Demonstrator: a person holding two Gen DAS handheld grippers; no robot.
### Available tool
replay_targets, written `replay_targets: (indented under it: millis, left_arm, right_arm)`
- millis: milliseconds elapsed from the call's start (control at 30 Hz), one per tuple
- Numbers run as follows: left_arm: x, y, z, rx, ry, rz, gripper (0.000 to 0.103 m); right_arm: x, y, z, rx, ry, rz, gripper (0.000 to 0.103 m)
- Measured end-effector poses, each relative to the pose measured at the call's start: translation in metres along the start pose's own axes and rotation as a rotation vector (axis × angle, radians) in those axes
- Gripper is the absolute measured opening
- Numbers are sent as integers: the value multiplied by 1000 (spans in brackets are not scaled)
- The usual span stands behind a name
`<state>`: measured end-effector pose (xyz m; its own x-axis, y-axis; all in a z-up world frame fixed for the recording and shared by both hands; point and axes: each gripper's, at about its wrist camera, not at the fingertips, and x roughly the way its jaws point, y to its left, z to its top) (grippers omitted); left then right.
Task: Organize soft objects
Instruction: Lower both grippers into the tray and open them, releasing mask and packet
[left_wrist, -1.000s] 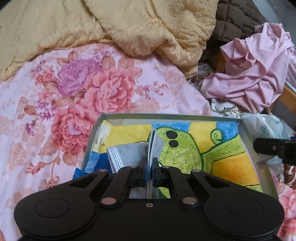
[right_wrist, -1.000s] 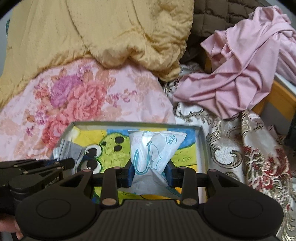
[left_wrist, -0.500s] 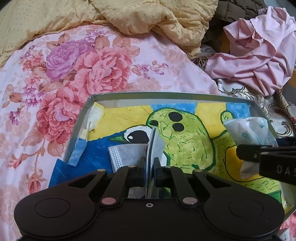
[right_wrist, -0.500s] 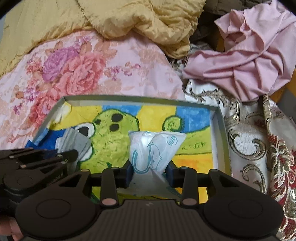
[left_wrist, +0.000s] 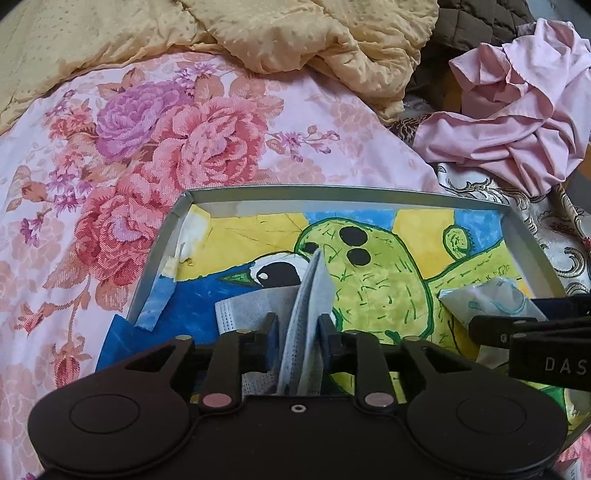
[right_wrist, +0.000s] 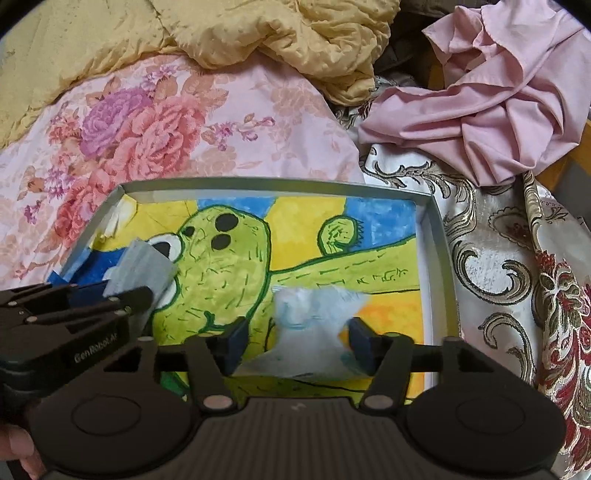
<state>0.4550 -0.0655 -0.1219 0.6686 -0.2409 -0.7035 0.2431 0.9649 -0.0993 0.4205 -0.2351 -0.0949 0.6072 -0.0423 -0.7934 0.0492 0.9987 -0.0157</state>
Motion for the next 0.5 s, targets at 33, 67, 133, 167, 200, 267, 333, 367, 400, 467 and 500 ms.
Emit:
replay_targets:
  millis: [33,67,133,167,200,267,333,367,400,467,500]
  left_arm:
    - [-1,0,0,2,-3,2,40]
    - [-3,1,0,1,-9,5,46]
    - [-9,3,-1,-8,-28,12,59]
    - [-11,5,-1,-15,-32,10,60]
    - [-12,6,-1,-21,-34,10,62]
    - [-16,10,-2,-34,-39,12,65]
    - [-21,12,-2,-40,-50,19,71]
    - [-24,13,-3,-41,-57,24,72]
    - [-28,14,-4,-45,-66,27,75]
    - [-36,16,-4,-55,-81,21,82]
    - [-40,17,-4,-59,-89,19,88]
  right_arm:
    - [-2,0,0,3,-8,3,75]
    - [-5,1,1,1,-15,4,77]
    - [-9,2,3,-4,-25,5,79]
    - [-12,2,4,-4,-30,7,82]
    - [-14,2,5,-3,-37,8,84]
    - [-20,2,7,-6,-50,11,87]
    - [-26,3,9,-17,-65,17,93]
    - [-31,3,9,-22,-76,21,96]
    - [-34,4,10,-25,-84,23,97]
    - [-42,4,10,-28,-100,30,100]
    - [-46,4,10,-26,-105,34,100]
